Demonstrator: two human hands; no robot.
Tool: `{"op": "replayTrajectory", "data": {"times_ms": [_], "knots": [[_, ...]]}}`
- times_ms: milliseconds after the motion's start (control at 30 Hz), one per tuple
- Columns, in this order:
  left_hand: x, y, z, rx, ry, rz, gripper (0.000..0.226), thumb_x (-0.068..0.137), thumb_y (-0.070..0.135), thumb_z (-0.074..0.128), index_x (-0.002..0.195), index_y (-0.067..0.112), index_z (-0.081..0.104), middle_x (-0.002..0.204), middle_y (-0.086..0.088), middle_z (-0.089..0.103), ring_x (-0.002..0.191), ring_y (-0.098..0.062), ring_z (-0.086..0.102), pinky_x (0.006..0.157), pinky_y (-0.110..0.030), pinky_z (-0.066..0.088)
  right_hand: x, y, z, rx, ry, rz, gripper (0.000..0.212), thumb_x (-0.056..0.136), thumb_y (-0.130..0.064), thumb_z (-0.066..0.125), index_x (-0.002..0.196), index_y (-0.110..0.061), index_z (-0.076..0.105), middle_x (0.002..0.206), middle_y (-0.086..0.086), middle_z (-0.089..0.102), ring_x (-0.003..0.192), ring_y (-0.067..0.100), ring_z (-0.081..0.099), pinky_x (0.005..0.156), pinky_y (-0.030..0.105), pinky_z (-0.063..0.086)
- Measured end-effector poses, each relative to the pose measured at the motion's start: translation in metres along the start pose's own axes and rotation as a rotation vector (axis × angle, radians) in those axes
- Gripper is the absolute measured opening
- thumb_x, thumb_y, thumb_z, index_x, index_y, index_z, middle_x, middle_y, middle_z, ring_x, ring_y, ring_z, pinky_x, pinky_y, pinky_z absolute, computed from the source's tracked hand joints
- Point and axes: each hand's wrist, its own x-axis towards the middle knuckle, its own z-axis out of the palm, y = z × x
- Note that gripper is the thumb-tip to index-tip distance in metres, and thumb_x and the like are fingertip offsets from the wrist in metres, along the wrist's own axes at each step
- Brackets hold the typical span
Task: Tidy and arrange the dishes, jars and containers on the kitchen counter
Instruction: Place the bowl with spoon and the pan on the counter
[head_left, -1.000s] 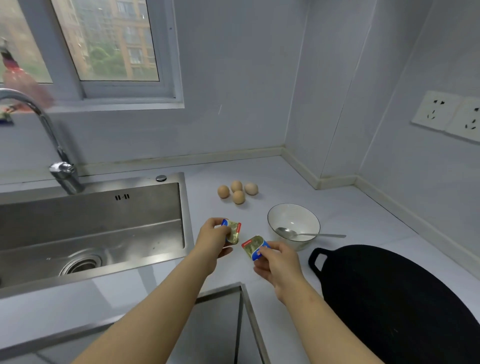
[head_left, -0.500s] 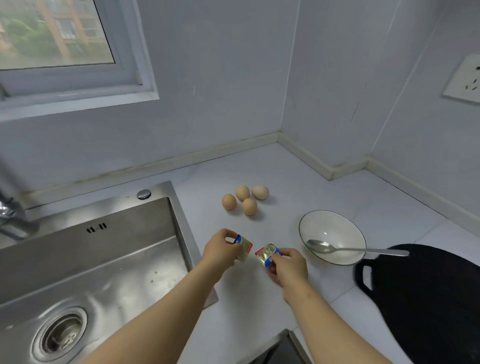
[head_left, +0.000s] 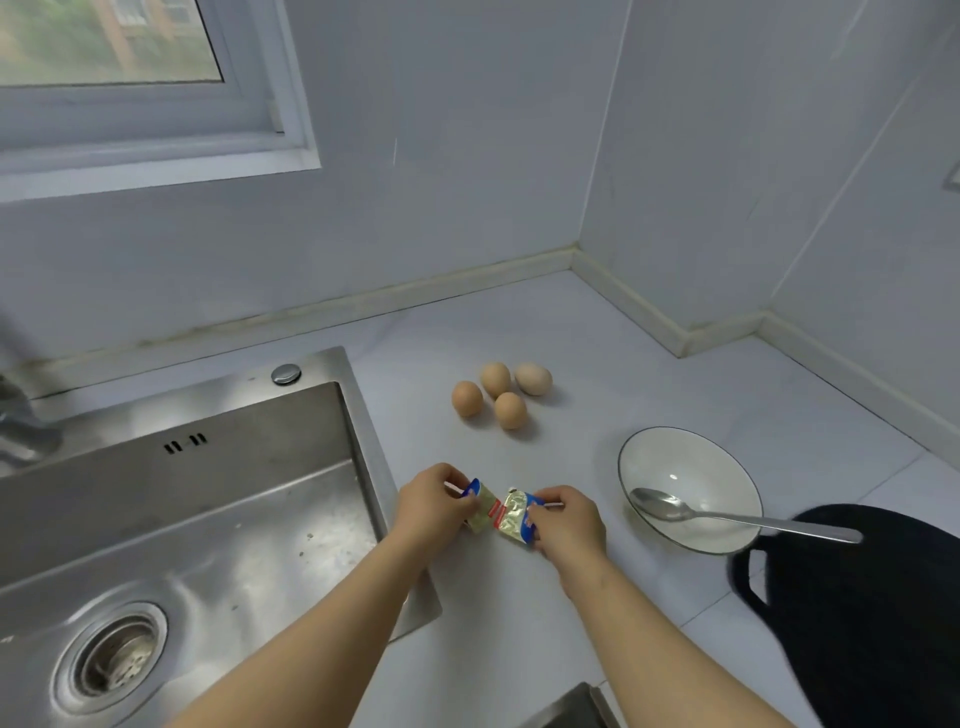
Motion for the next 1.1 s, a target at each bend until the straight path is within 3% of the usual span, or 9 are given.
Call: {"op": "replayTrajectory", "data": {"times_ms": [100,233,333,500,633,767,900,1033,1100], "knots": [[-0.002,0.0,0.001,0.06,0.008,0.024,0.016,0.085,0.023,0.065,0.099,0.018,0.059,0.092,0.0,0.063,0.072,-0.009,0.056,0.052,-0.014,0.039,0.002,0.002,0.001,-0.026,-0.008,0.011,0.013,0.085,-0.003,0.051,0.089,-0.014,0.058,0.087,0.004,0.06,0.066,0.017,0.052,0.054,0.025,0.041],[-0.005,-0.001,0.004,0.134,0.029,0.028,0.022,0.088,0.025,0.061,0.108,0.016,0.059,0.094,0.001,0.059,0.078,-0.011,0.054,0.051,-0.013,0.035,0.004,0.005,0.0,-0.022,-0.012,0.025,0.016,0.085,-0.004,0.052,0.095,-0.015,0.057,0.094,0.004,0.06,0.077,0.022,0.057,0.064,0.028,0.047],[-0.005,-0.001,0.004,0.189,0.038,0.016,0.024,0.088,0.025,0.061,0.11,0.016,0.059,0.097,0.0,0.061,0.082,-0.012,0.053,0.052,-0.015,0.036,0.005,0.004,-0.003,0.018,-0.029,0.041,0.014,0.085,-0.004,0.053,0.095,-0.013,0.057,0.095,0.007,0.061,0.073,0.021,0.055,0.066,0.03,0.05],[-0.006,0.003,0.005,0.261,0.091,0.019,0.031,0.087,0.025,0.059,0.116,0.015,0.057,0.112,-0.006,0.06,0.089,-0.015,0.052,0.069,-0.023,0.039,0.002,0.002,-0.013,0.082,-0.065,0.075,0.008,0.086,-0.005,0.052,0.09,-0.011,0.057,0.081,0.009,0.058,0.055,0.016,0.048,0.045,0.023,0.038],[-0.008,0.022,0.005,0.178,0.16,0.086,0.03,0.09,0.025,0.054,0.118,0.015,0.057,0.115,-0.007,0.056,0.103,-0.021,0.054,0.079,-0.03,0.047,-0.005,-0.009,-0.021,0.044,-0.112,0.0,0.01,0.085,-0.01,0.055,0.079,-0.018,0.058,0.082,0.005,0.06,0.066,0.018,0.052,0.051,0.022,0.036],[-0.015,0.065,0.005,0.033,0.122,0.217,0.017,0.093,0.024,0.051,0.106,0.017,0.059,0.104,-0.004,0.059,0.088,-0.018,0.052,0.073,-0.027,0.041,-0.016,-0.038,-0.042,0.093,-0.102,-0.1,0.011,0.088,-0.011,0.055,0.08,-0.019,0.056,0.077,0.001,0.059,0.061,0.013,0.053,0.057,0.021,0.042],[-0.025,0.107,0.008,-0.074,0.067,0.299,0.007,0.091,0.024,0.051,0.089,0.027,0.057,0.108,-0.006,0.057,0.094,-0.019,0.053,0.063,-0.022,0.039,-0.026,-0.066,-0.075,0.189,-0.006,-0.173,0.009,0.088,-0.011,0.054,0.083,-0.017,0.059,0.076,0.001,0.06,0.062,0.013,0.054,0.057,0.021,0.042],[-0.041,0.139,0.017,-0.089,-0.004,0.398,0.011,0.093,0.025,0.052,0.1,0.022,0.06,0.091,0.002,0.059,0.068,-0.004,0.049,0.054,-0.01,0.037,-0.04,-0.08,-0.116,0.259,0.093,-0.224,0.011,0.089,-0.012,0.054,0.082,-0.018,0.059,0.08,0.001,0.061,0.065,0.012,0.055,0.063,0.023,0.045],[-0.049,0.151,0.028,-0.132,-0.064,0.437,0.008,0.093,0.023,0.054,0.098,0.021,0.06,0.079,0.006,0.055,0.063,-0.004,0.047,0.052,-0.015,0.037,-0.047,-0.079,-0.138,0.292,0.162,-0.255,0.012,0.09,-0.013,0.054,0.082,-0.02,0.059,0.083,0.001,0.061,0.068,0.012,0.057,0.067,0.024,0.047]]}}
